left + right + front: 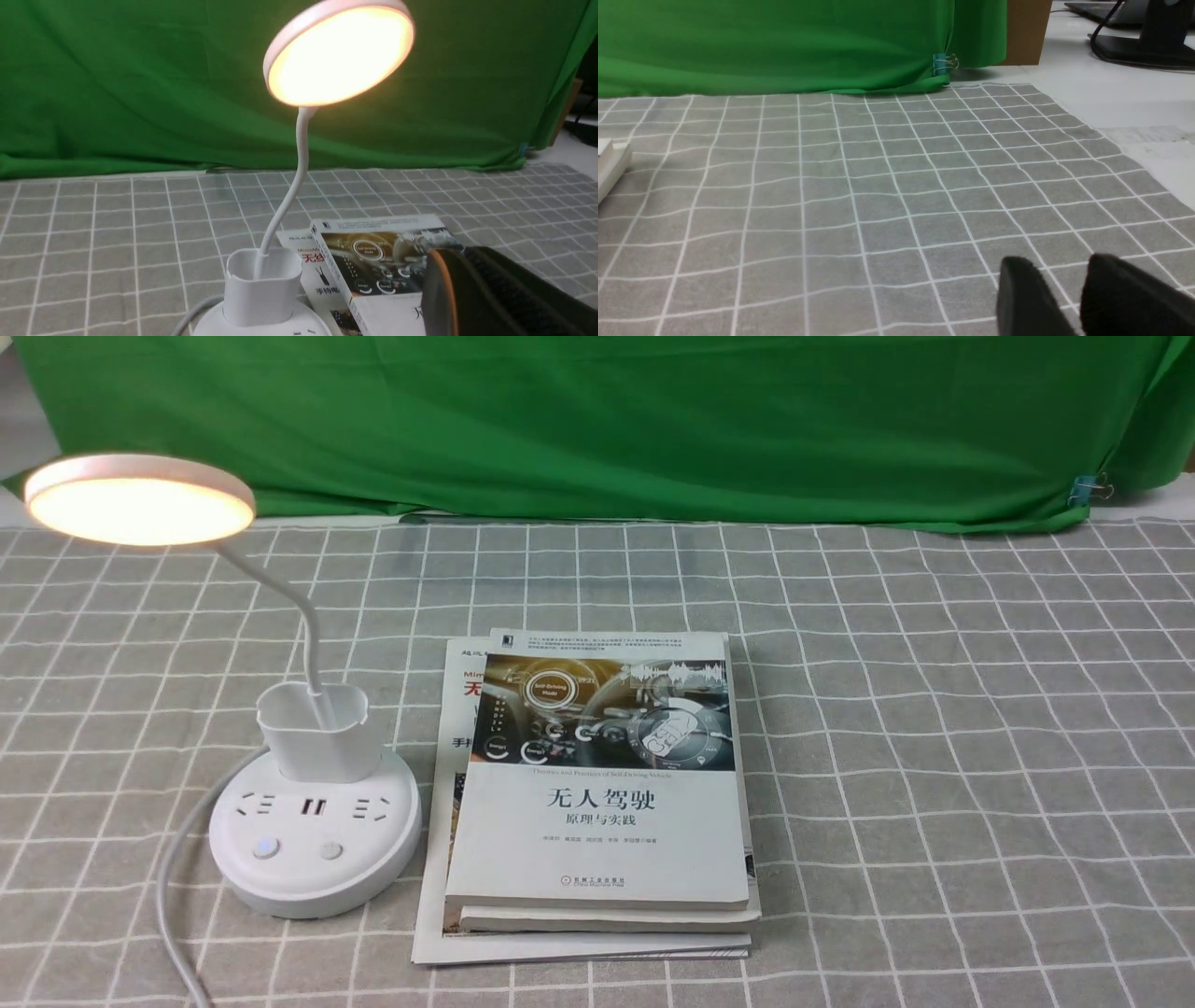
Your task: Turn on the desk lamp on the grey coffee tablecloth with your hand.
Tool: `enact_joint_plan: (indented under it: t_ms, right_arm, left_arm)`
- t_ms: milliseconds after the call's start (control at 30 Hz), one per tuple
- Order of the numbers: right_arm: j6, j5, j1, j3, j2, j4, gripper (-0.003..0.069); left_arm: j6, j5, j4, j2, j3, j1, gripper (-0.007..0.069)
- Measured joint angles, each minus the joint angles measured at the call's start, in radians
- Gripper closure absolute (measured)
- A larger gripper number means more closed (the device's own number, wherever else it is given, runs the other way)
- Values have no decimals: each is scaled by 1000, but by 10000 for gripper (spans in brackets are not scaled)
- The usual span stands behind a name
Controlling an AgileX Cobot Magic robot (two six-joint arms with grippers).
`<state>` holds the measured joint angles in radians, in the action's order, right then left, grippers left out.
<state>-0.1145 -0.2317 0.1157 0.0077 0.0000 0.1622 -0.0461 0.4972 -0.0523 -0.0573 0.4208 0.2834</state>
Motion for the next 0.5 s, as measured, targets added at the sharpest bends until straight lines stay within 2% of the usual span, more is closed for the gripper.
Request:
enact_joint_plan:
  t_ms: [467, 500]
  right_arm:
    - [0, 0, 0, 0, 0, 0, 414]
    - [0, 0, 0, 0, 0, 0, 414]
  left_arm:
    - [4, -7, 12, 5, -4, 0, 620]
    - [13, -46, 23, 5, -28, 0, 620]
